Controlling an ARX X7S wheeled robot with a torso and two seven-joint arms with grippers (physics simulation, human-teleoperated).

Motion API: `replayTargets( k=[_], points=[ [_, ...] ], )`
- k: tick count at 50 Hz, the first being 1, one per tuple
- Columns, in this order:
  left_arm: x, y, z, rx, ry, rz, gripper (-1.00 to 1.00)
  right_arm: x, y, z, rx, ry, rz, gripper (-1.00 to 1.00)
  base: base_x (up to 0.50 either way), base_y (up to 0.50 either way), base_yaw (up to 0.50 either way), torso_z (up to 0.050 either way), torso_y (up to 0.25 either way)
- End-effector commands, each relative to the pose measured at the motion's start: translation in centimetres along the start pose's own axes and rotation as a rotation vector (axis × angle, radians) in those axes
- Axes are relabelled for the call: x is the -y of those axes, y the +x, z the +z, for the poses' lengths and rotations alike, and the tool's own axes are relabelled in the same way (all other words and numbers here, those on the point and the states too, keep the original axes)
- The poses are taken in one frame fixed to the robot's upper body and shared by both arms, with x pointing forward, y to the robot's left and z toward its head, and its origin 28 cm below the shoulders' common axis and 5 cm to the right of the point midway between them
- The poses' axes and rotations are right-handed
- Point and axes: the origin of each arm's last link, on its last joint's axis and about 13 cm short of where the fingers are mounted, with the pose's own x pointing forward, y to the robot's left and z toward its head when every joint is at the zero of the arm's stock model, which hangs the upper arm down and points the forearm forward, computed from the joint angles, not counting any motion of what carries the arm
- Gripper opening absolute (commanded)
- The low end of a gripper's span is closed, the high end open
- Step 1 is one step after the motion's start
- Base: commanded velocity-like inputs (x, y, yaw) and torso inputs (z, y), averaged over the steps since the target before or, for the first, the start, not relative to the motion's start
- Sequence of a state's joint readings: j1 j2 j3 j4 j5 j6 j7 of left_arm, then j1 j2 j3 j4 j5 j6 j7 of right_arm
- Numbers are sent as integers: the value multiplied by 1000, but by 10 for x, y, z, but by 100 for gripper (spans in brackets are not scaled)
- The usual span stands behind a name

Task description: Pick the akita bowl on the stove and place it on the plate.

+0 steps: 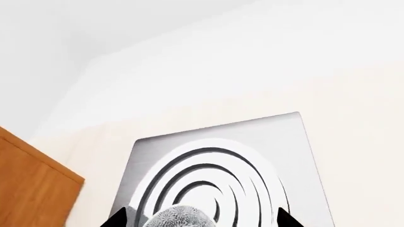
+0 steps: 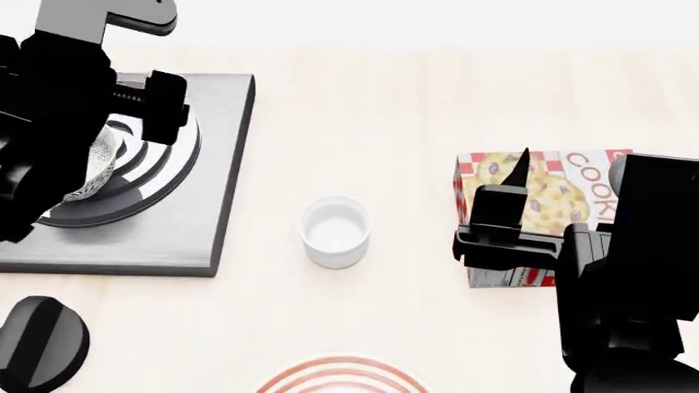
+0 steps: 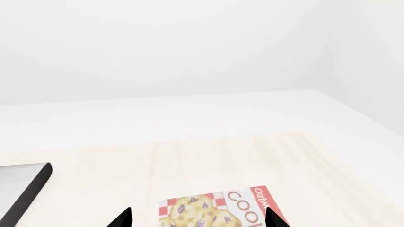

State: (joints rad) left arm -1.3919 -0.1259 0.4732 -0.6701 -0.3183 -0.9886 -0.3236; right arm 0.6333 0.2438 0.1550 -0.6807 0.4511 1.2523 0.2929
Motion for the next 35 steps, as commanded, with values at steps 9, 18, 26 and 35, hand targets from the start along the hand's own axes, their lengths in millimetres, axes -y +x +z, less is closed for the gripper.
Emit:
replayTargets(
  k=[9,18,26,35],
  points=[
    [14,1,-20,-37,119,17,100,1,0,0,4,23,-7,100,0,0,0,0,0],
    [16,3,-30,-56,139,17,100,1,0,0,3,22,-7,100,0,0,0,0,0],
    [17,6,-44,-102,148,25,100,1,1,-1,3,22,-8,100,0,0,0,0,0],
    [17,8,-47,-112,149,28,100,1,0,1,2,22,-8,100,0,0,0,0,0]
  ],
)
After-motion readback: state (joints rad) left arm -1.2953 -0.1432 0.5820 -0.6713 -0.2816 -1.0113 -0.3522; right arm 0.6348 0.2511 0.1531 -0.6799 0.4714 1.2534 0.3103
